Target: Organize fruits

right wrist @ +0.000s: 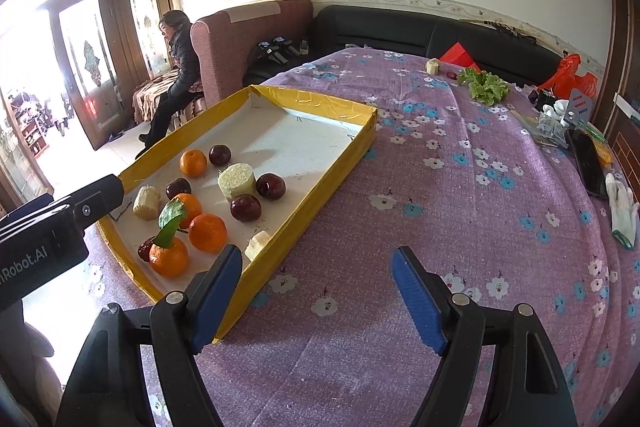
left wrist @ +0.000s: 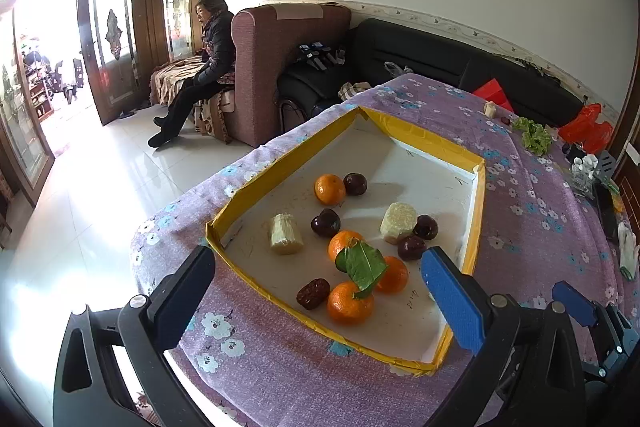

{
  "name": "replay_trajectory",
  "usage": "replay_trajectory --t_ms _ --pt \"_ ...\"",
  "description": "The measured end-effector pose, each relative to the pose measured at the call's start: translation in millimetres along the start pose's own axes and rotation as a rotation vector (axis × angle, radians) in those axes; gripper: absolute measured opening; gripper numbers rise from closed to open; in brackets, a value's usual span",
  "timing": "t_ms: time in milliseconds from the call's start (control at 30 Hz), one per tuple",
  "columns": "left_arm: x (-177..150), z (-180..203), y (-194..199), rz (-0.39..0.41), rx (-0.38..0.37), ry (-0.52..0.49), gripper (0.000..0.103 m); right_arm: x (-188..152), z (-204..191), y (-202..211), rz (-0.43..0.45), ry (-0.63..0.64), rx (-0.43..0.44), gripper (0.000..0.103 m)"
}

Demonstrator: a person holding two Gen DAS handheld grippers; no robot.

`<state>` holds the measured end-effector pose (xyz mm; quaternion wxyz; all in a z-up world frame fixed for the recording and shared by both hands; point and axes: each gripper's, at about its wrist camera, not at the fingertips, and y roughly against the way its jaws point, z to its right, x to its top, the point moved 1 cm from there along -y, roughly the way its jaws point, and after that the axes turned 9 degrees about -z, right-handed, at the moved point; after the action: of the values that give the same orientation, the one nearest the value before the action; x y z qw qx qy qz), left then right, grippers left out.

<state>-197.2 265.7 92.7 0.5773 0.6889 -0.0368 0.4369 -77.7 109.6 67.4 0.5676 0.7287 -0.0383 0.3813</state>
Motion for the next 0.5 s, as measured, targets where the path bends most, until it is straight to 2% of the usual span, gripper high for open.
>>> replay_trajectory --t_ms 500 --pt "1 2 11 0.036 0.001 0.001 0.103 -3 -6 6 0.013 0.012 -0.001 0.083"
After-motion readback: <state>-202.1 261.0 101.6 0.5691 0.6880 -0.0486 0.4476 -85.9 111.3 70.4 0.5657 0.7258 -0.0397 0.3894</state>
